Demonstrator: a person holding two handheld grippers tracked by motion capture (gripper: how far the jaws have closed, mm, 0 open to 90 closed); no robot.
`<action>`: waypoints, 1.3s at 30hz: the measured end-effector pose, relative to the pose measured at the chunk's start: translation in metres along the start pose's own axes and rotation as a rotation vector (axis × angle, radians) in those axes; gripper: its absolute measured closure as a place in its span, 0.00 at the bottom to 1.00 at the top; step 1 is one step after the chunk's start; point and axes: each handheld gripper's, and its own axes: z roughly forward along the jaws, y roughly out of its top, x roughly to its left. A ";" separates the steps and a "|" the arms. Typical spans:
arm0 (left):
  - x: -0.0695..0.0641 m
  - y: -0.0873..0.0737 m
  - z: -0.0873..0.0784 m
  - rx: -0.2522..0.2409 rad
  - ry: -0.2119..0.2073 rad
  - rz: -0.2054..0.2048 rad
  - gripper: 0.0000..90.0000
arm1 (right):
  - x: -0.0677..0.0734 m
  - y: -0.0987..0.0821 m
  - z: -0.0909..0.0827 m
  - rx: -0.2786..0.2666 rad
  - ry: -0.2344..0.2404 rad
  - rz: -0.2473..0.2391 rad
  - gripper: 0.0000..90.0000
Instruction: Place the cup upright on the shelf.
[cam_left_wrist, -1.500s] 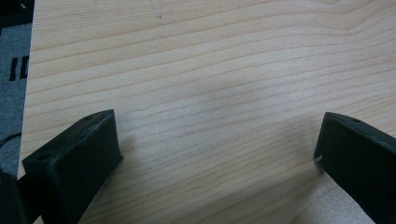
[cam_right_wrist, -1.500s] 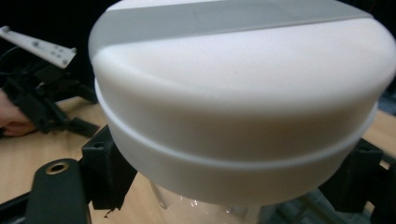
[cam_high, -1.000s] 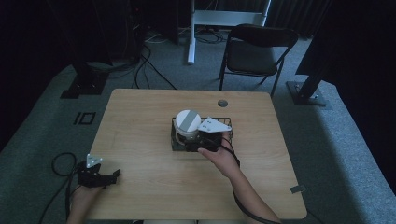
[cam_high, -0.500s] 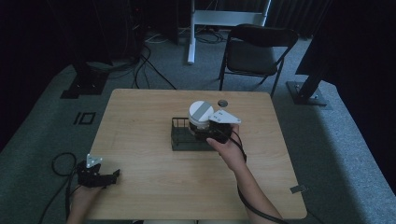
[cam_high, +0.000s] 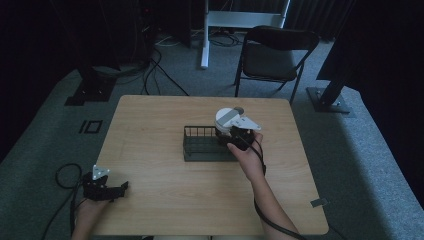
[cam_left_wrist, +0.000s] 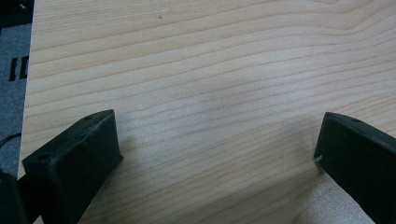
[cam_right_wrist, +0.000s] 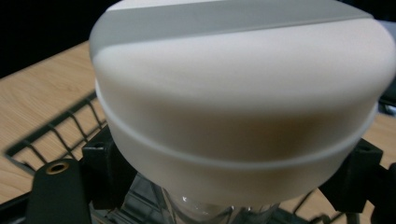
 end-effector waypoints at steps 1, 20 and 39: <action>0.000 0.000 0.000 0.000 0.000 0.000 0.00 | 0.000 0.000 0.000 0.000 0.000 0.000 0.20; 0.000 0.000 0.000 0.000 0.000 0.000 0.00 | 0.000 -0.017 0.015 0.103 0.013 0.015 0.20; 0.000 0.000 0.000 0.000 0.000 0.000 0.00 | 0.003 -0.026 0.014 0.094 -0.014 0.010 0.20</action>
